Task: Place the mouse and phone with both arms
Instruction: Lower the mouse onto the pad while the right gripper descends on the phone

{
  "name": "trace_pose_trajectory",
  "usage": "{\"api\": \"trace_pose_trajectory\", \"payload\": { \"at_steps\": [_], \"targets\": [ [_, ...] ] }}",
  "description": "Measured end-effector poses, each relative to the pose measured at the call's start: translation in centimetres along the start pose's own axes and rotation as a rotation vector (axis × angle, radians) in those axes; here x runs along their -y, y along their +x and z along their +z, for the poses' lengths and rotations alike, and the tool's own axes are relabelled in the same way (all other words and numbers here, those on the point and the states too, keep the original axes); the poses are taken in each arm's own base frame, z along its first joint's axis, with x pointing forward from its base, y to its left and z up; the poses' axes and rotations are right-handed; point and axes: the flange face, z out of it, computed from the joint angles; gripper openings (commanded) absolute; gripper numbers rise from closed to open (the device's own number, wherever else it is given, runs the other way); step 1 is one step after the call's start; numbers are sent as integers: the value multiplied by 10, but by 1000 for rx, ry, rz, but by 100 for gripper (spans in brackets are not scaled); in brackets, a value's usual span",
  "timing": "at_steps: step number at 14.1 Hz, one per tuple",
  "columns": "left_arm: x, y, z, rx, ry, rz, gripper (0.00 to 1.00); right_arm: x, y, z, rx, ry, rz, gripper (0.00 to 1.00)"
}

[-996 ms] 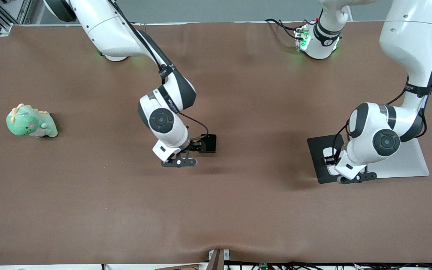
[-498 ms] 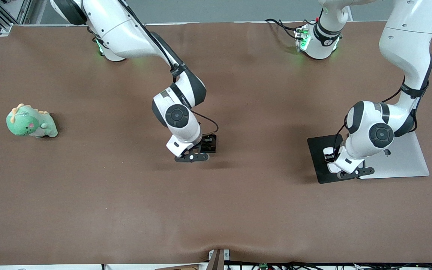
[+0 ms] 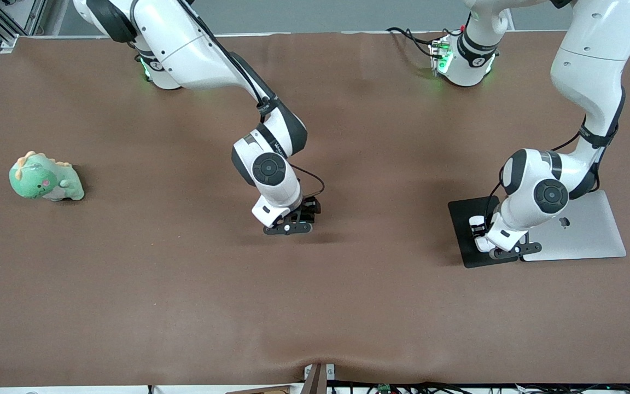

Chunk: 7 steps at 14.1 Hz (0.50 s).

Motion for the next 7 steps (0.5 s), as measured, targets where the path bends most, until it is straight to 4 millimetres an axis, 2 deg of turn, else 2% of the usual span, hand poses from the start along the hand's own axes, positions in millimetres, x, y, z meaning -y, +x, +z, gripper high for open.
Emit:
{"api": "trace_pose_trajectory", "payload": {
  "at_steps": [7],
  "targets": [
    [-1, -1, 5, -5, -4, 41, 44, 19, -13, 22, -17, -18, 37, 100]
  ]
}}
